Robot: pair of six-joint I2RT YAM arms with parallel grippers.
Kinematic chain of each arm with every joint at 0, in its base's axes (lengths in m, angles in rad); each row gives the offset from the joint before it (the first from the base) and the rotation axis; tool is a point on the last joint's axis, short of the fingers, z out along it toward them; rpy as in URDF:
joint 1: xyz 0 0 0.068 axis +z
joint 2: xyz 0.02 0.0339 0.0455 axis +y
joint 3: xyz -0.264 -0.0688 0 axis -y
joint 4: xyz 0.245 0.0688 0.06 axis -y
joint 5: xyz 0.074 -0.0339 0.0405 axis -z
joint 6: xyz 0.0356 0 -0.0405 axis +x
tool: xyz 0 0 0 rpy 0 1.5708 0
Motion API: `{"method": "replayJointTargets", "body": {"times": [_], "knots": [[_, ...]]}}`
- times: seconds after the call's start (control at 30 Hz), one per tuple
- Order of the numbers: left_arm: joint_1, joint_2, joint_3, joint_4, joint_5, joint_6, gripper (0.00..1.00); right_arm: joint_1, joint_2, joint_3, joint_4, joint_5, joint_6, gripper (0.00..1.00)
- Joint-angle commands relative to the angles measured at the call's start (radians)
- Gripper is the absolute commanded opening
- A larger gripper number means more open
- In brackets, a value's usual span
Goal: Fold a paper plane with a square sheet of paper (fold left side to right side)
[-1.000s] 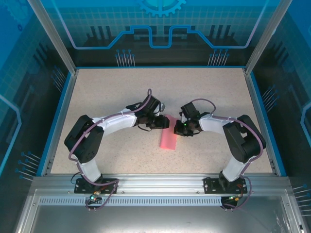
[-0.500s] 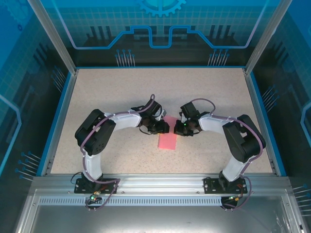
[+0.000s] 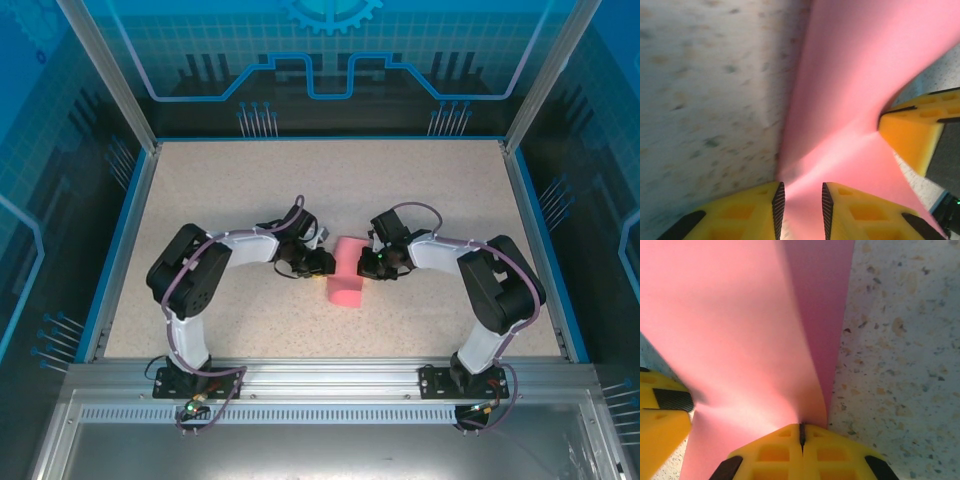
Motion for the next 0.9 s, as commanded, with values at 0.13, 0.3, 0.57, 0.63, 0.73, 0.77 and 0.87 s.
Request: {"method": "replayJointTargets", "body": {"times": [0.13, 0.3, 0.57, 0.63, 0.73, 0.77, 0.87], "knots": [[0.006, -0.093, -0.014, -0.01, 0.038, 0.023, 0.3, 0.015, 0.052, -0.02, -0.094, 0.055, -0.017, 0.04], [-0.053, -0.034, 0.021, 0.072, 0.08, -0.021, 0.33, 0.016, 0.05, -0.018, -0.093, 0.052, -0.017, 0.04], [-0.085, 0.057, 0.065, 0.08, 0.051, -0.031, 0.34, 0.021, 0.043, -0.019, -0.082, 0.04, -0.018, 0.04], [-0.086, 0.065, 0.058, 0.071, 0.043, -0.024, 0.34, 0.02, 0.036, -0.024, -0.066, 0.032, -0.019, 0.04], [-0.089, 0.068, 0.036, 0.063, 0.027, -0.021, 0.34, 0.021, 0.026, -0.029, -0.039, 0.013, -0.019, 0.04], [-0.091, 0.067, 0.026, 0.065, 0.025, -0.022, 0.34, 0.022, 0.019, -0.03, -0.029, 0.007, -0.023, 0.04], [-0.094, 0.064, -0.009, 0.07, 0.016, -0.025, 0.34, 0.019, -0.025, -0.038, 0.009, -0.01, -0.041, 0.04]]}}
